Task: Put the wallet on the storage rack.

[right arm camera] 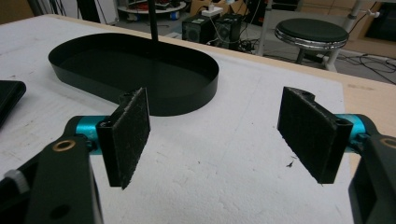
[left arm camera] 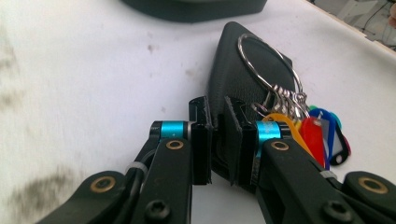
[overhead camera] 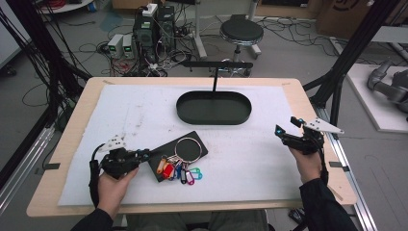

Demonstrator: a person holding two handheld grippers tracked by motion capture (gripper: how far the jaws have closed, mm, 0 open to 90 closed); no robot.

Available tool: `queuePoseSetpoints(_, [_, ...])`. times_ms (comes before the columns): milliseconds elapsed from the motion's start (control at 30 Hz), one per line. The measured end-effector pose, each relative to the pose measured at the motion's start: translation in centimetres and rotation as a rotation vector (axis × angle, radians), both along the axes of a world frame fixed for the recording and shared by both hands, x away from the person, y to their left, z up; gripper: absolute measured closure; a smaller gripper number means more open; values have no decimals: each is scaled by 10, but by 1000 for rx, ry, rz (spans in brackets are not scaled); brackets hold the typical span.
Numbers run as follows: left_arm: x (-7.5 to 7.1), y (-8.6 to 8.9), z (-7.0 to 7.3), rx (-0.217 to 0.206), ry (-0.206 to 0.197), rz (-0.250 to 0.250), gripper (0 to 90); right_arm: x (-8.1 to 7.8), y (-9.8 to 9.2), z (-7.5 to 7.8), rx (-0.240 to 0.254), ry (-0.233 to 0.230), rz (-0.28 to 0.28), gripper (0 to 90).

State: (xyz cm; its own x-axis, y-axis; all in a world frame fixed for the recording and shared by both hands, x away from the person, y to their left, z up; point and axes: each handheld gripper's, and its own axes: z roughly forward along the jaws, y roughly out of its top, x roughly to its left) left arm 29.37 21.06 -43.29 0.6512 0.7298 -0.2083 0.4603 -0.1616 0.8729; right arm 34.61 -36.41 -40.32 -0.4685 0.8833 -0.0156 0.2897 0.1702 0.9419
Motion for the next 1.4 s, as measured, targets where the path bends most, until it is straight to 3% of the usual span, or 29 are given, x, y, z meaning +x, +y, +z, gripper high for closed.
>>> queuePoseSetpoints(100, [1, -8, 5, 37, -77, -6, 815, -1, -1, 1, 0, -6, -2, 259])
queuePoseSetpoints(133, [1, -8, 5, 37, -77, -6, 815, -1, -1, 1, 1, -9, -2, 259])
queuePoseSetpoints(300, [1, -20, 14, 112, -224, -46, 816, -3, 1, 1, -1, -11, 3, 264])
queuePoseSetpoints(333, [1, -20, 14, 112, -224, -46, 816, -3, 1, 1, 0, -14, 6, 267])
queuePoseSetpoints(400, [2, -26, 17, 132, -292, -59, 818, -3, 2, 2, 1, -17, 7, 268])
queuePoseSetpoints(433, [2, -26, 17, 132, -292, -59, 818, -3, 2, 2, 1, -17, 7, 268])
queuePoseSetpoints(500, [2, -29, 21, 152, -352, -77, 819, -3, 4, 3, 4, -23, 15, 268])
queuePoseSetpoints(533, [2, -29, 21, 152, -352, -77, 819, -3, 4, 3, 4, -23, 15, 268])
queuePoseSetpoints(633, [3, -30, 24, 148, -411, -101, 821, -5, 8, 4, 10, -24, 26, 268])
queuePoseSetpoints(867, [7, -30, 27, 108, -452, -140, 820, -5, 21, 7, 26, -26, 87, 268])
queuePoseSetpoints(900, [7, -29, 27, 100, -459, -151, 820, -4, 29, 8, 26, -25, 125, 268])
queuePoseSetpoints(967, [8, -29, 27, 97, -465, -169, 820, -3, 32, 9, 25, -29, 137, 269])
queuePoseSetpoints(1000, [8, -28, 27, 97, -470, -174, 820, -1, 41, 10, 26, -24, 189, 269])
queuePoseSetpoints(1167, [9, -23, 24, 79, -477, -209, 820, 3, 55, 12, 6, -42, 251, 295])
queuePoseSetpoints(1200, [9, -22, 24, 80, -481, -213, 820, 7, 62, 13, 6, -37, 287, 299])
queuePoseSetpoints(1333, [10, -22, 24, 76, -492, -218, 820, 14, 70, 12, 20, -33, 329, 304])
queuePoseSetpoints(1400, [10, -23, 25, 68, -496, -222, 820, 26, 83, 11, 21, 3, 382, 306])
